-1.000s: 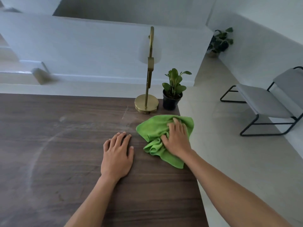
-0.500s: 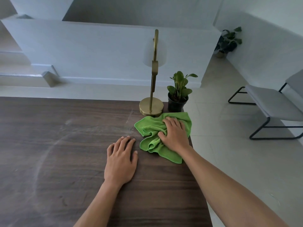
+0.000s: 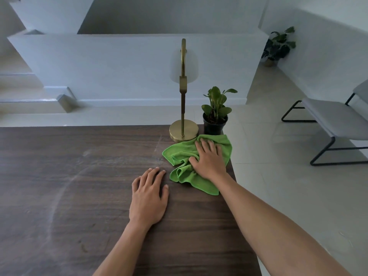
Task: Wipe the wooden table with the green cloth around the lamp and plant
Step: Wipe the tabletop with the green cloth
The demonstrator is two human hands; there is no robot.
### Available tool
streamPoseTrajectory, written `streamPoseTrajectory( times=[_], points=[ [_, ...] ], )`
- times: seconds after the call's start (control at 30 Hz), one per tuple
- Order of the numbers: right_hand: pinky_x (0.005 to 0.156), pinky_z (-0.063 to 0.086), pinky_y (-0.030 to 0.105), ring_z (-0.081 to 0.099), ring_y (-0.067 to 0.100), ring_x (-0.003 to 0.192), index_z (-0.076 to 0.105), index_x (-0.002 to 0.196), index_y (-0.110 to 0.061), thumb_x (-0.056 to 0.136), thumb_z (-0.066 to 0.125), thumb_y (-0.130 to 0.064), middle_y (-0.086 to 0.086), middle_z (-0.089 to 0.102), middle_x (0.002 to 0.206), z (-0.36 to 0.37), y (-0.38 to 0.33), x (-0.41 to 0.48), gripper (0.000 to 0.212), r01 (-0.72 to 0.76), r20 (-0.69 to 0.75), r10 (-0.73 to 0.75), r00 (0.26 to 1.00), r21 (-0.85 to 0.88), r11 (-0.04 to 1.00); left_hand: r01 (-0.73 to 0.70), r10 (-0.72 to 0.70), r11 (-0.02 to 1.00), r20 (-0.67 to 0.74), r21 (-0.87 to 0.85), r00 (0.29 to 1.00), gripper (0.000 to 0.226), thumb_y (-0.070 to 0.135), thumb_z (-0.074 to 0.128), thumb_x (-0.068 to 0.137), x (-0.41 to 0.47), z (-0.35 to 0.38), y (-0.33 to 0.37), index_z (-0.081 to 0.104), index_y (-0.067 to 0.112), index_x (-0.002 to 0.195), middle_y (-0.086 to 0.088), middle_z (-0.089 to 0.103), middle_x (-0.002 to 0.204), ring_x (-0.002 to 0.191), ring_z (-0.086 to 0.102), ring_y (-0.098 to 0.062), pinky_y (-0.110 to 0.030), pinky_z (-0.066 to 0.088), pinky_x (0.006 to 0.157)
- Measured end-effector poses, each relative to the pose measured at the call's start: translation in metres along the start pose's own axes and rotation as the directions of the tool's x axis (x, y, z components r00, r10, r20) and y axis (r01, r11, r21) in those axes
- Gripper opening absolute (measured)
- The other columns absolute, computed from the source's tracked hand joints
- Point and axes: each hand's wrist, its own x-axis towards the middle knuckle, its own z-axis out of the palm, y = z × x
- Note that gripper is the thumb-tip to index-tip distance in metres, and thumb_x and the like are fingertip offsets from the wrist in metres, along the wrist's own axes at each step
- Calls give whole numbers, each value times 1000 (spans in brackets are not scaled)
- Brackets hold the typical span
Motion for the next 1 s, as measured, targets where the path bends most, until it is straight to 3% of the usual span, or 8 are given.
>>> streamPoseTrajectory(
  times=[0.13,0.27,0.4,0.5,0.63,0.77,0.87,1.0],
  points=[
    [122,-4,47,-4,22,151,13,156,-23,94,23,-53,1,4,165,-3,3,-19,70,69,63,-69,996,13,998,-1,1,1000,-7,-6,1000,51,44,38,93,0,0,1,49,25,139,6,44,147,139,31,-13,-36,21,113],
    [122,-2,47,2,21,151,28,152,-23,85,25,-54,-1,17,162,-5,19,-88,74,194,13,-195,981,55,979,2,-2,1000,-9,-10,1000,51,44,37,92,0,-1,1,49,25,138,6,44,146,139,31,-13,-37,22,113],
    [121,10,46,17,28,147,37,142,-10,84,30,-51,10,28,155,-16,33,-63,72,-38,12,37,999,105,994,-3,3,1000,2,1,1000,49,43,39,94,0,-1,1,47,25,139,5,43,146,139,31,-14,-37,21,112],
    [120,3,55,4,32,150,22,153,-13,95,29,-43,11,12,162,-13,6,-24,65,-215,83,209,974,75,974,-5,5,1000,1,7,1000,47,41,43,96,0,0,1,46,25,140,4,42,147,139,31,-16,-38,20,112],
    [119,-5,58,-2,31,151,23,154,-22,93,18,-52,6,8,165,-1,-26,-45,68,35,78,-31,996,-52,998,-5,5,1000,-2,2,1000,47,40,41,95,0,1,-1,46,25,139,5,43,146,139,32,-15,-39,24,113],
    [121,-5,51,-2,23,152,32,150,-25,86,15,-59,0,15,164,0,-5,-86,74,231,59,-230,971,-18,973,-9,9,1000,-15,-27,1000,46,39,42,93,0,2,-2,49,23,136,3,46,145,138,34,-16,-40,26,112],
    [121,-6,52,-4,22,152,25,152,-31,84,11,-60,-2,10,165,-7,17,-65,76,80,73,-76,994,-51,996,0,-1,999,-26,-45,1000,47,39,40,95,-2,3,-1,49,23,138,3,45,147,140,32,-16,-40,24,114],
    [117,-8,60,-9,27,151,11,156,-34,96,17,-53,-1,-2,165,-6,-14,-27,63,-128,112,133,985,-50,991,-1,0,998,-19,-69,1000,47,37,40,96,-5,4,-2,49,21,139,3,43,149,142,31,-15,-38,21,118]
  ],
)
